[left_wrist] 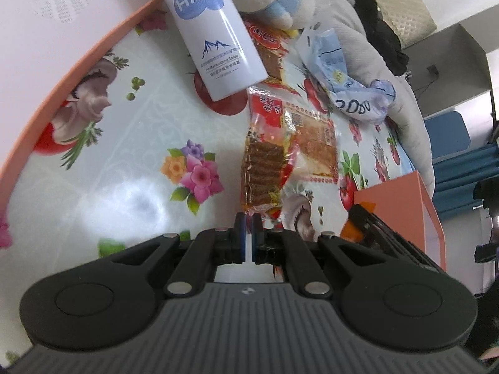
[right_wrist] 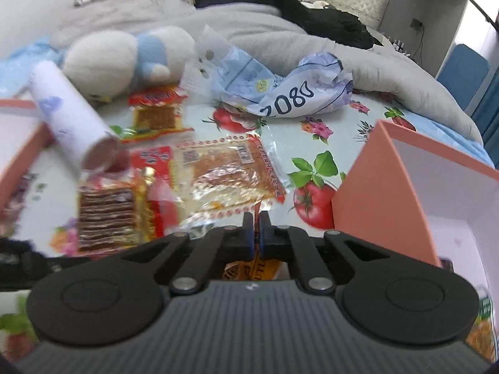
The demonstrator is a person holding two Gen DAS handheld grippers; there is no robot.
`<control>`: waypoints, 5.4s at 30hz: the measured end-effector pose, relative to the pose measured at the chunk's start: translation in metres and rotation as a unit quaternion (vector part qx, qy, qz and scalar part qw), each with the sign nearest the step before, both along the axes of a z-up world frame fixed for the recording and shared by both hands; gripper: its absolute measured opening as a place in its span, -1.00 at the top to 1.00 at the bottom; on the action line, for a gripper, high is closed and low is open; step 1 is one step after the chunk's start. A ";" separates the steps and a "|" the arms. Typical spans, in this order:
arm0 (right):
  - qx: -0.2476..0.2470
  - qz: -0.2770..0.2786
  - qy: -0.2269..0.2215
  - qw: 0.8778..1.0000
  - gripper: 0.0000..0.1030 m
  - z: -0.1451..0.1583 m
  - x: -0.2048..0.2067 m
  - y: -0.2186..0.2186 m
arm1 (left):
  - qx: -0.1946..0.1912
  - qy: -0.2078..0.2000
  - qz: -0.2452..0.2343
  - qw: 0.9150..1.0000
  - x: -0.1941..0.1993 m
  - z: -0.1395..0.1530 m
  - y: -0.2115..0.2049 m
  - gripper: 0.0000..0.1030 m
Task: Organize snacks
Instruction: 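Carry the spicy strip pack and orange pack over the deep pink box, then open both tools to drop the packs into the deep pink box, then move both tools back toward the snack pile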
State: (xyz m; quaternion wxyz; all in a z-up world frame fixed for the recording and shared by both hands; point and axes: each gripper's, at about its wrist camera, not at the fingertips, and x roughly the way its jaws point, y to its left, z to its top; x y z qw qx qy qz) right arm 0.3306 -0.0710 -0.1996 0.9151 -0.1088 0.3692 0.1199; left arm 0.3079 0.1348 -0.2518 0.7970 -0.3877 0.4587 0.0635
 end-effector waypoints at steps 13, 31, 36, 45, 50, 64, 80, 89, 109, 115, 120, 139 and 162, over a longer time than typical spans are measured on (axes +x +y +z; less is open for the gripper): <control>0.081 0.006 0.013 0.997 0.89 0.044 -0.093 -0.049 | 0.032 -0.004 -0.020 0.999 -0.092 0.026 -0.028 0.93; 0.116 0.025 -0.010 0.993 0.89 0.087 -0.158 -0.084 | 0.075 -0.070 -0.044 0.994 -0.140 0.095 -0.075 0.93; 0.126 0.021 -0.034 0.991 0.89 0.111 -0.162 -0.096 | 0.084 -0.091 -0.054 0.991 -0.137 0.123 -0.084 0.93; 0.139 0.009 -0.069 0.988 0.89 0.143 -0.170 -0.119 | 0.106 -0.136 -0.075 0.982 -0.134 0.170 -0.106 0.93; 0.141 0.000 -0.090 0.986 0.89 0.159 -0.175 -0.136 | 0.110 -0.156 -0.095 0.977 -0.131 0.190 -0.124 0.93; 0.141 -0.069 -0.099 0.983 0.88 0.171 -0.162 -0.213 | 0.135 -0.183 -0.197 0.954 -0.086 0.218 -0.207 0.93; 0.111 -0.117 -0.006 0.987 0.87 0.097 -0.080 -0.276 | 0.141 -0.086 -0.279 0.946 0.024 0.141 -0.283 0.93; 0.115 -0.130 0.030 0.984 0.81 0.064 -0.052 -0.291 | 0.138 -0.047 -0.293 0.945 0.055 0.110 -0.299 0.91; 0.128 -0.137 -0.012 0.982 0.15 0.106 -0.109 -0.280 | 0.150 -0.092 -0.248 0.953 -0.013 0.178 -0.259 0.15; 0.144 -0.126 -0.038 0.981 0.15 0.132 -0.150 -0.262 | 0.161 -0.120 -0.226 0.953 -0.064 0.206 -0.235 0.13; 0.152 -0.103 -0.057 0.981 0.15 0.149 -0.183 -0.244 | 0.182 -0.140 -0.220 0.948 -0.108 0.221 -0.218 0.13; 0.160 -0.025 -0.051 0.985 0.15 0.136 -0.256 -0.180 | 0.202 -0.138 -0.149 0.958 -0.226 0.205 -0.138 0.13; 0.144 0.036 -0.003 0.989 0.15 0.103 -0.202 -0.107 | 0.185 -0.075 -0.107 0.974 -0.165 0.154 -0.064 0.13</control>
